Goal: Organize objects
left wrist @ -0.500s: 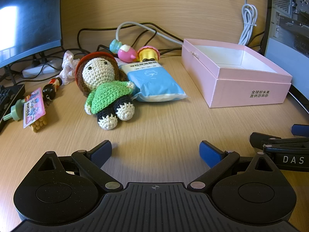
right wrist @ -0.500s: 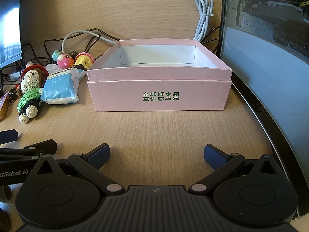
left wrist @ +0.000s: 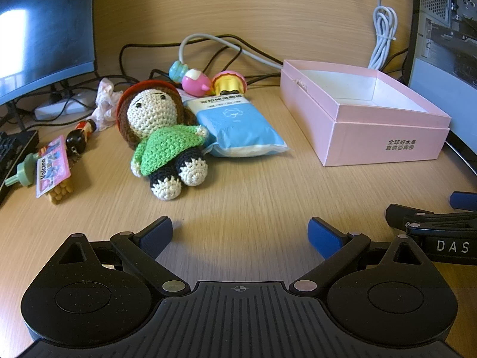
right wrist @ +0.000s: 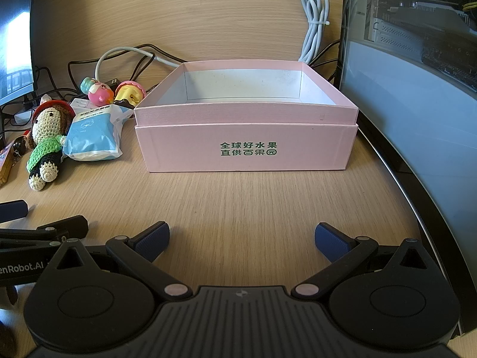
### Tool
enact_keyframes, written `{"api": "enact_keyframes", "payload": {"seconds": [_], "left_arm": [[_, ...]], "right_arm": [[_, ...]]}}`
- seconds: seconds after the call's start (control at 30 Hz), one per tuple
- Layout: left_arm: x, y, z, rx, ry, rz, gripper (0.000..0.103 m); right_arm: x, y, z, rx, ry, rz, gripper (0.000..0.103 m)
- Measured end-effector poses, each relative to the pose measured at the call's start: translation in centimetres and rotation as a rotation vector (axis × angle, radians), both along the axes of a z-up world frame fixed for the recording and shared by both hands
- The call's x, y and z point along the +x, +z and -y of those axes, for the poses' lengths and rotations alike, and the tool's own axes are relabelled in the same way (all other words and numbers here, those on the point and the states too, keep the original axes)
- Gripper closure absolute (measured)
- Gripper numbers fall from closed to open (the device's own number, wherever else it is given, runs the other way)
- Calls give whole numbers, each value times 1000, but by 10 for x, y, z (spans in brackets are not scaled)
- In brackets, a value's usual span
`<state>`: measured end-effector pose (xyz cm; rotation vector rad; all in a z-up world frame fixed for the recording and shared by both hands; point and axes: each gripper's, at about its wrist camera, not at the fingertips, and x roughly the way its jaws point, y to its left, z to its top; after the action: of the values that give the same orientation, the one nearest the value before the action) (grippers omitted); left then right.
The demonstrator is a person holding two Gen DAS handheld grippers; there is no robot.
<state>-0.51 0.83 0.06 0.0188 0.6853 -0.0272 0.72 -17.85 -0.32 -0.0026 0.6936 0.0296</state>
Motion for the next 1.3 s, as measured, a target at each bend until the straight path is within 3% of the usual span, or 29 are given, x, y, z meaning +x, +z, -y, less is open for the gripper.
{"api": "enact_keyframes", "payload": {"seconds": [1.3], "left_arm": [[-1,4,3,1,39,-19,4]], "right_arm": [[0,0,0,0,0,0,0]]}}
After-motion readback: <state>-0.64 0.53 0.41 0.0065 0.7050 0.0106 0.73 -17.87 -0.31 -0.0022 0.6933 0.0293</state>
